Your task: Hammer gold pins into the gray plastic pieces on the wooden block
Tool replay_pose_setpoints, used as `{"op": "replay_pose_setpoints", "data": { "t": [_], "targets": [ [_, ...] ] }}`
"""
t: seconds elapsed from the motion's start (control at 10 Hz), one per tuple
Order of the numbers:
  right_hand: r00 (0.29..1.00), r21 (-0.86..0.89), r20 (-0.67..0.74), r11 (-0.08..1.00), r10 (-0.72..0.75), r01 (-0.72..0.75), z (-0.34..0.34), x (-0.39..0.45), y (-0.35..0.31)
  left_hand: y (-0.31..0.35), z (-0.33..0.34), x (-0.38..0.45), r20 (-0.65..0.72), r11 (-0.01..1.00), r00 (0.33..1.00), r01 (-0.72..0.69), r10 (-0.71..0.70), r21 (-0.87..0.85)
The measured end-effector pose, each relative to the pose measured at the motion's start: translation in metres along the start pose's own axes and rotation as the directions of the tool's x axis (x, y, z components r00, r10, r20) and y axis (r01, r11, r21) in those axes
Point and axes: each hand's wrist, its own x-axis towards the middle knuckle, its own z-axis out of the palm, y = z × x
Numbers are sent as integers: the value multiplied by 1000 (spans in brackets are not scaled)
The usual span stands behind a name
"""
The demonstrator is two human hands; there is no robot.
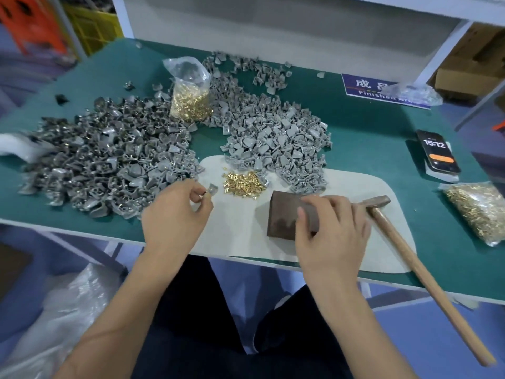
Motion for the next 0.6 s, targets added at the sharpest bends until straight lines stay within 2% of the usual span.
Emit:
{"op": "replay_pose_setpoints", "data": {
  "t": [0.1, 0.2, 0.3, 0.5, 0.6],
  "targets": [
    [998, 202, 40, 978, -53, 44, 3, 3, -27, -19, -11, 5, -21, 997, 999, 42, -41, 58],
    [989, 415, 36, 903, -140, 113, 1, 9, -51, -32, -18, 7, -14, 993, 999, 49, -47, 110],
    [980, 500, 12, 850, -198, 166, 5, 17, -74, -39, -24, 9, 2, 992, 998, 67, -68, 111],
    [968, 532, 108, 836, -226, 136, 20, 21, -104, -45, -34, 6, 50, 996, 999, 18, -22, 83],
    [980, 686, 136, 727, -145, 12, 8, 28, -103, -45, -37, 4, 35, 999, 999, 11, -13, 47]
  ]
}}
